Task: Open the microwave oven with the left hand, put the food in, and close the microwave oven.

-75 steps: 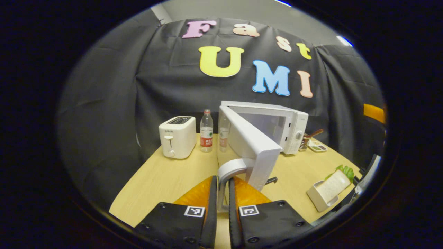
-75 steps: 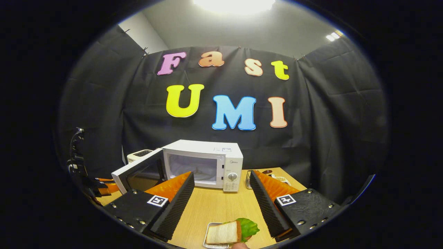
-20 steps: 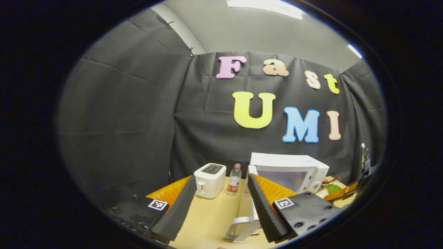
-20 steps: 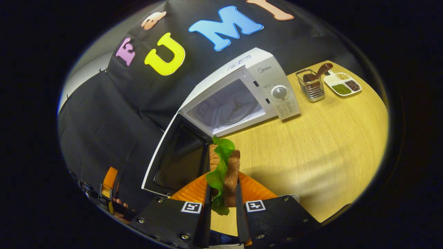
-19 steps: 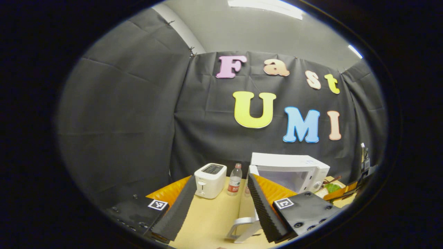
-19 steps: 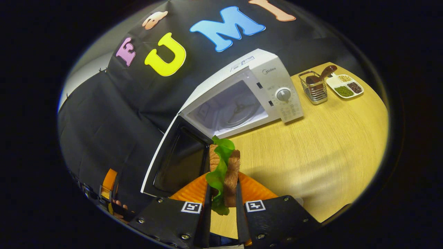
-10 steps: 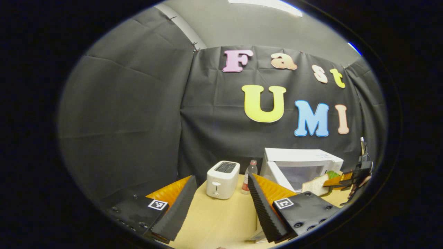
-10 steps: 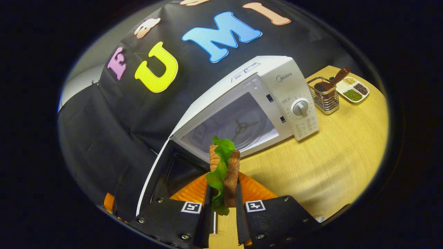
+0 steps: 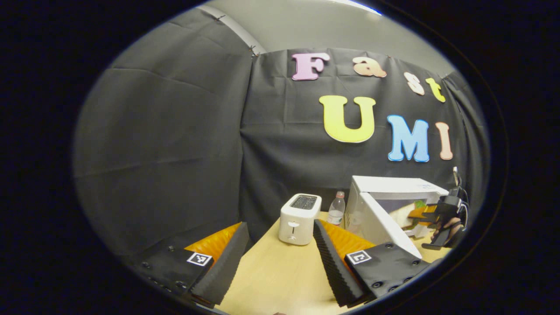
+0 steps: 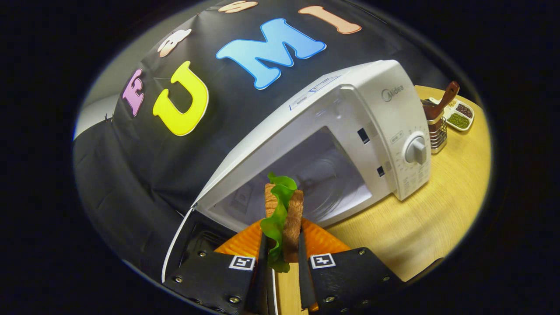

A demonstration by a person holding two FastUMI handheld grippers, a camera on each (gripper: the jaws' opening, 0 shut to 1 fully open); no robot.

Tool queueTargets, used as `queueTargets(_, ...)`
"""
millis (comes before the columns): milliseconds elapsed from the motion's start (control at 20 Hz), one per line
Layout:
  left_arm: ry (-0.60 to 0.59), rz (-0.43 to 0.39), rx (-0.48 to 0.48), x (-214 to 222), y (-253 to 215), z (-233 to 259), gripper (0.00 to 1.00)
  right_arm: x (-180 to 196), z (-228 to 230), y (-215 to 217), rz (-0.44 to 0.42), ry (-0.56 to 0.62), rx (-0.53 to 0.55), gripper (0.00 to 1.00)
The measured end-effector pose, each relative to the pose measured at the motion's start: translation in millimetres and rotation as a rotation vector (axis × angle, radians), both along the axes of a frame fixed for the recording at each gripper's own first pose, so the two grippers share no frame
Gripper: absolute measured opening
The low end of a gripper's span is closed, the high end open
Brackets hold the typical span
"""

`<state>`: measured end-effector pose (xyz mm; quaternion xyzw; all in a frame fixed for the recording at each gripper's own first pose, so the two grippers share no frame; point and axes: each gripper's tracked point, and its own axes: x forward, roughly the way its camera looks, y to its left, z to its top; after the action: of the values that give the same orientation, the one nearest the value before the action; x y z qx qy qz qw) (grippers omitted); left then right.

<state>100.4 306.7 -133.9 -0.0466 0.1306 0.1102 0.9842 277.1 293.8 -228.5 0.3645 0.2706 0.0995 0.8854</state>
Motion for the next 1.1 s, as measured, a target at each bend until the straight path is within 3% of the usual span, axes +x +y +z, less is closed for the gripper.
queueTargets(300,0.043,0.036,0.064,-13,26,-11,0.94,43,-17,12,-0.08,-0.024,0.024,0.31)
queueTargets(550,0.065,0.078,0.078,-23,41,-18,0.94,67,-46,7,-0.119,0.024,-0.026,0.31)
queueTargets(700,0.073,0.078,0.081,-25,39,-22,0.94,69,-65,-7,-0.152,0.066,-0.11,0.38)
queueTargets(750,0.076,0.073,0.08,-26,37,-23,0.94,69,-72,-15,-0.155,0.073,-0.173,0.51)
queueTargets(800,0.075,0.073,0.08,-26,36,-24,0.94,68,-77,-19,-0.152,0.085,-0.221,0.52)
queueTargets(1000,0.072,0.062,0.058,-25,25,-28,0.96,63,-74,-33,-0.152,0.077,-0.323,0.77)
queueTargets(1050,0.069,0.053,0.053,-22,21,-28,0.96,62,-70,-35,-0.148,0.062,-0.339,0.98)
queueTargets(1100,0.065,0.043,0.051,-21,16,-30,0.96,59,-63,-38,-0.141,0.045,-0.353,0.98)
